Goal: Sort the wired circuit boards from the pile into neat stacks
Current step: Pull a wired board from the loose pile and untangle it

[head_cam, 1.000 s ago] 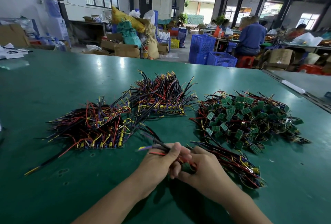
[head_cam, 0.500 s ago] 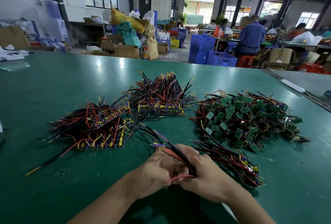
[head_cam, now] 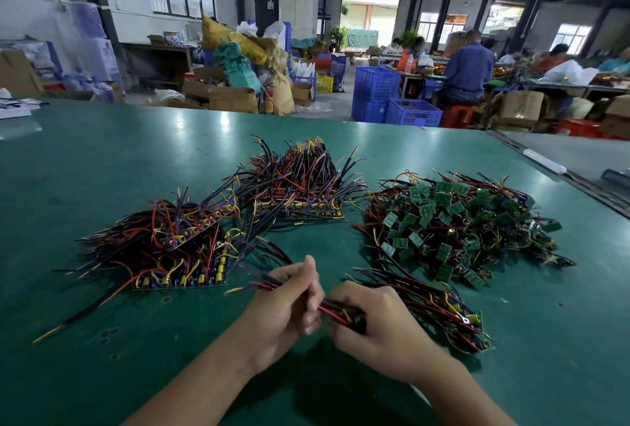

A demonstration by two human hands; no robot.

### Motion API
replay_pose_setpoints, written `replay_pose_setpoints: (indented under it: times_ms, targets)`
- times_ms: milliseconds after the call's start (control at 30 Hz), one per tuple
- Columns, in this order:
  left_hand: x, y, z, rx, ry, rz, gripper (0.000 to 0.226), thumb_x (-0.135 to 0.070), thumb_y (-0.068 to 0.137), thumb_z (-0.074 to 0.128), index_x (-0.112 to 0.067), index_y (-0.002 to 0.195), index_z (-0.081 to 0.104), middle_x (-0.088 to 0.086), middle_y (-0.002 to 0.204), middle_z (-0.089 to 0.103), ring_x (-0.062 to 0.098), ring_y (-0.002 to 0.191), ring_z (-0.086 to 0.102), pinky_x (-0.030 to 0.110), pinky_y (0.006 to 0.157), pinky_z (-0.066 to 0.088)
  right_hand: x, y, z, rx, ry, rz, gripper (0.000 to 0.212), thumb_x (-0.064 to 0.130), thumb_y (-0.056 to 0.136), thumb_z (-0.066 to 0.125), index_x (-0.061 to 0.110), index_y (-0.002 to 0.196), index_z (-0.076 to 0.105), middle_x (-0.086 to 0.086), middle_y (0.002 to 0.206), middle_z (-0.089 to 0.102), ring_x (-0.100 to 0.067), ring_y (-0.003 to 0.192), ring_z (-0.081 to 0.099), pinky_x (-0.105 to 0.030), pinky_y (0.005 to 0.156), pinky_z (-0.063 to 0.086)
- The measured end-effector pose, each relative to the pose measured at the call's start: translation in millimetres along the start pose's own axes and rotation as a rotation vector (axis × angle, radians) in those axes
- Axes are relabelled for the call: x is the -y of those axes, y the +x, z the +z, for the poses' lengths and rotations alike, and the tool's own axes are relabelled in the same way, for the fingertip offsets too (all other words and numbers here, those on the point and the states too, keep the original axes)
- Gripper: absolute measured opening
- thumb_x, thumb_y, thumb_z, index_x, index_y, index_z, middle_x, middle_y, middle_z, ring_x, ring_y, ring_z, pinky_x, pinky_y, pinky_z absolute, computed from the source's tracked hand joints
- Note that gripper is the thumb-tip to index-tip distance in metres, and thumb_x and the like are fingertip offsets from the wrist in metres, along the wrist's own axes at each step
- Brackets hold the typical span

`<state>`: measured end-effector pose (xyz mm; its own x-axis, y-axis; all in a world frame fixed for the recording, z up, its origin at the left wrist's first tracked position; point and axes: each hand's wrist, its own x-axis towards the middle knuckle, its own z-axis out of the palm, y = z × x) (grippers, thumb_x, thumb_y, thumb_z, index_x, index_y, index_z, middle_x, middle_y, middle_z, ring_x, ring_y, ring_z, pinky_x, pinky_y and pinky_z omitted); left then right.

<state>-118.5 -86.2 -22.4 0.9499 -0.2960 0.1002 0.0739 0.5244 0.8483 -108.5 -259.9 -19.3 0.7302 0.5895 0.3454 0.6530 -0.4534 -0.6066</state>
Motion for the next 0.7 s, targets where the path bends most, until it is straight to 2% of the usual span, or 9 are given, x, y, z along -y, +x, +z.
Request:
replay_pose_setpoints:
  times_ms: [67, 133, 200, 267, 300, 400, 467, 567, 700]
  targets:
    - [-2, 0, -1, -0.045, 0.023, 0.001, 0.051, -0.056, 0.051, 0.089, -0.016, 0.055, 0.058, 0.000, 0.047, 0.048, 0.008, 0.035, 0.038, 0.018, 0.037, 0.033, 1, 0, 2, 0.008, -0.017, -0.040, 0.007, 0.021, 0.085, 0.059, 0.019, 0.091, 0.061, 0.004, 0.064, 0.055, -0.010, 0.052, 0.046, -0.026, 0.051, 0.037]
    - [-2, 1, -3, -0.059, 0.061, 0.062, 0.046, -0.048, 0.052, 0.091, -0.014, 0.061, 0.061, 0.003, 0.055, 0.055, 0.009, 0.037, 0.041, 0.018, 0.038, 0.034, 0, 2, 2, 0.013, -0.050, -0.070, 0.004, 0.021, 0.092, 0.054, 0.020, 0.092, 0.058, 0.007, 0.066, 0.054, -0.011, 0.055, 0.046, -0.031, 0.054, 0.040]
    - [-1, 2, -4, -0.089, 0.072, 0.115, 0.036, -0.024, 0.057, 0.090, -0.012, 0.082, 0.067, 0.006, 0.073, 0.066, 0.012, 0.043, 0.048, 0.021, 0.042, 0.040, -3, 1, -1, -0.036, -0.099, -0.056, 0.010, 0.025, 0.097, 0.050, 0.018, 0.094, 0.057, 0.011, 0.067, 0.050, -0.008, 0.057, 0.044, -0.036, 0.056, 0.039]
    - [-1, 5, -7, -0.172, 0.092, 0.135, 0.045, -0.002, 0.064, 0.074, -0.012, 0.106, 0.063, 0.007, 0.088, 0.069, 0.014, 0.052, 0.053, 0.025, 0.047, 0.044, -9, 0, -11, -0.119, -0.159, 0.012, 0.017, 0.031, 0.098, 0.048, 0.019, 0.102, 0.059, 0.015, 0.068, 0.049, -0.003, 0.057, 0.043, -0.032, 0.055, 0.036]
    - [-1, 6, -9, -0.223, 0.107, 0.140, 0.048, 0.003, 0.065, 0.066, -0.011, 0.111, 0.061, 0.007, 0.091, 0.069, 0.014, 0.055, 0.053, 0.025, 0.048, 0.044, -12, -1, -18, -0.156, -0.201, 0.057, 0.020, 0.031, 0.099, 0.048, 0.020, 0.108, 0.061, 0.016, 0.071, 0.052, -0.002, 0.059, 0.044, -0.030, 0.057, 0.035]
    - [-2, 10, -17, -0.448, 0.294, 0.182, 0.031, 0.013, 0.075, 0.058, -0.010, 0.095, 0.064, 0.005, 0.080, 0.067, 0.010, 0.053, 0.050, 0.021, 0.047, 0.042, -18, -7, -38, -0.262, -0.400, 0.174, 0.023, 0.029, 0.098, 0.053, 0.018, 0.115, 0.065, 0.013, 0.081, 0.056, -0.015, 0.076, 0.056, -0.031, 0.064, 0.041]
    - [1, 10, -23, -0.550, 0.580, 0.202, 0.028, 0.014, 0.081, 0.054, -0.012, 0.079, 0.066, -0.003, 0.069, 0.065, 0.005, 0.053, 0.052, 0.015, 0.052, 0.042, -18, -10, -49, -0.270, -0.512, 0.257, 0.022, 0.030, 0.098, 0.054, 0.019, 0.113, 0.066, 0.017, 0.076, 0.051, -0.019, 0.082, 0.054, -0.035, 0.067, 0.047]
    - [4, 8, -31, -0.599, 0.902, 0.216, 0.025, 0.004, 0.082, 0.060, -0.020, 0.078, 0.064, -0.005, 0.074, 0.064, -0.001, 0.065, 0.056, 0.009, 0.060, 0.043, -23, -15, -64, -0.125, -0.606, 0.450, 0.025, 0.036, 0.101, 0.044, 0.023, 0.109, 0.065, 0.011, 0.077, 0.057, -0.018, 0.084, 0.054, -0.036, 0.072, 0.050]
    - [10, 11, -39, -0.708, 1.156, 0.234, 0.023, -0.009, 0.082, 0.065, -0.026, 0.093, 0.054, -0.012, 0.093, 0.052, 0.010, 0.090, 0.050, 0.024, 0.074, 0.039, -34, -22, -77, 0.053, -0.727, 0.601, 0.031, 0.048, 0.098, 0.043, 0.027, 0.099, 0.066, 0.012, 0.082, 0.057, -0.016, 0.093, 0.055, -0.034, 0.079, 0.045]
